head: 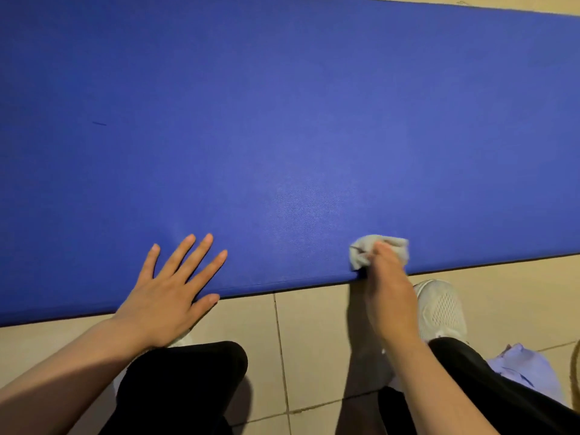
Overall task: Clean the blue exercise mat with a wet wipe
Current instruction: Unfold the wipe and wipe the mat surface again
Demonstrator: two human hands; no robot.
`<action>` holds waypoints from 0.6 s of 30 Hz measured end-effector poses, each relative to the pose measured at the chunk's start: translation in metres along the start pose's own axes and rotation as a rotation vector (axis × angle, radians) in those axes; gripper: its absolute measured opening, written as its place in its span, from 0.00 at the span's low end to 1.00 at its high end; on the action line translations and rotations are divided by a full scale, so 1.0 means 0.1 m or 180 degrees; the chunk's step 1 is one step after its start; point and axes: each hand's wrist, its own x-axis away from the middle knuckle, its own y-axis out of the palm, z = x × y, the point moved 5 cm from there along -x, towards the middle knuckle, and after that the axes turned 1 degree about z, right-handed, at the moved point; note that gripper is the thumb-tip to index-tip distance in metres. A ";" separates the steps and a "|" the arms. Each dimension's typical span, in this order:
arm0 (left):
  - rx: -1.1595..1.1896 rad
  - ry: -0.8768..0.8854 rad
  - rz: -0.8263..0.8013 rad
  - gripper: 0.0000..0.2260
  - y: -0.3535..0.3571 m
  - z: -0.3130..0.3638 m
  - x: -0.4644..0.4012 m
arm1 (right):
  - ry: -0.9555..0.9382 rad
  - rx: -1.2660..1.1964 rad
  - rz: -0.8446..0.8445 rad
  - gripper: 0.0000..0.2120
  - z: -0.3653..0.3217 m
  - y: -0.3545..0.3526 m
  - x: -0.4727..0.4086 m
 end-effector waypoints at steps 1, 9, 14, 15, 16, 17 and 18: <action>-0.0038 -0.0003 0.0023 0.29 0.00 -0.01 0.01 | 0.0394 0.0047 0.0129 0.06 0.14 -0.08 0.02; -0.0099 0.0055 0.0109 0.31 0.02 0.00 0.01 | -0.0936 -0.0242 -0.0245 0.18 -1.17 0.49 0.34; -0.0038 0.0084 0.0133 0.30 0.00 -0.03 0.01 | -0.0775 -0.0223 -0.0100 0.14 -0.49 0.17 -0.06; -0.0045 0.0084 0.0130 0.30 0.00 -0.03 0.01 | -0.0353 -0.0105 0.0014 0.14 -0.20 0.07 -0.15; -0.0040 0.0076 0.0116 0.30 0.01 -0.02 0.01 | 0.0235 -0.0007 0.0128 0.14 0.08 -0.04 -0.24; -0.0043 0.0064 0.0090 0.30 0.02 -0.01 0.02 | 0.0916 -0.0053 0.0211 0.13 0.32 -0.13 -0.29; -0.0064 0.0047 0.0063 0.31 0.02 0.01 0.02 | 0.1445 -0.0254 0.0370 0.10 0.44 -0.17 -0.31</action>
